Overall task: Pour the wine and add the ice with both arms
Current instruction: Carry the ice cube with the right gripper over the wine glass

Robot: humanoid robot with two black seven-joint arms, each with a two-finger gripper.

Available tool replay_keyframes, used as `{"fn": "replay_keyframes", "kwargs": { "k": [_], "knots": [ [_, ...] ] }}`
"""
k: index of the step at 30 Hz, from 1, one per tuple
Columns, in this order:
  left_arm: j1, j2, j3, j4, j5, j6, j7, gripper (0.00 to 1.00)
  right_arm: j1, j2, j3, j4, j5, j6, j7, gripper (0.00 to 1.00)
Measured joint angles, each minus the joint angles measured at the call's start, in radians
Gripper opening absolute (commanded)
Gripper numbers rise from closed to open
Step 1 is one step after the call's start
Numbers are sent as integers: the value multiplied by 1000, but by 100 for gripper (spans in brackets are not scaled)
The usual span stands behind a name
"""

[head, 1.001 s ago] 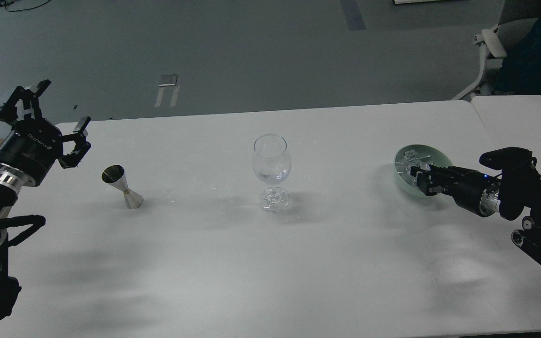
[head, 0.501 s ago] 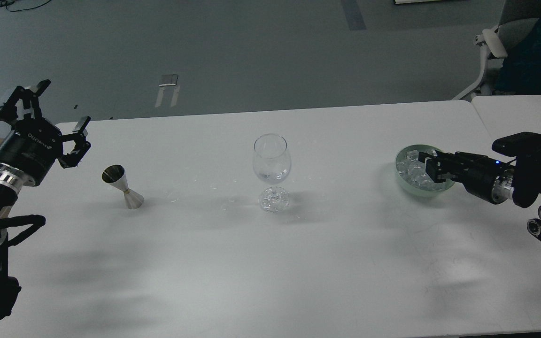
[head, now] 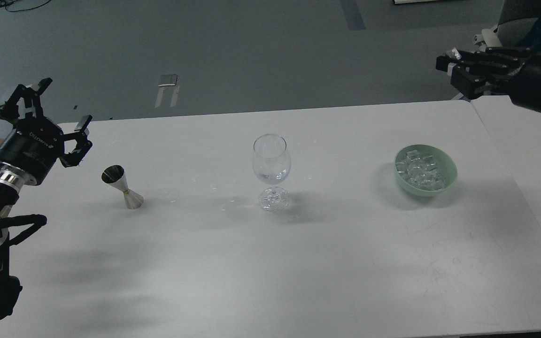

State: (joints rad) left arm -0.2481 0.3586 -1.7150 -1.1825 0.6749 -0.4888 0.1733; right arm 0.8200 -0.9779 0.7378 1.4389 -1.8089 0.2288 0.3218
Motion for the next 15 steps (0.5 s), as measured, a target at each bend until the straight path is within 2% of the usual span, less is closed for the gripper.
{"fn": "replay_keyframes", "kwargs": {
  "k": [4, 10, 15],
  "knots": [
    [-2, 0, 3, -1, 0, 0, 0, 97, 144, 80, -87, 24, 0, 65, -3, 6],
    [-4, 3, 4, -5, 0, 0, 0, 97, 342, 219, -300, 23, 2, 84, -4, 6],
    [-4, 3, 5, -6, 0, 0, 0, 97, 428, 307, -419, 23, 2, 110, -4, 6]
  ]
}}
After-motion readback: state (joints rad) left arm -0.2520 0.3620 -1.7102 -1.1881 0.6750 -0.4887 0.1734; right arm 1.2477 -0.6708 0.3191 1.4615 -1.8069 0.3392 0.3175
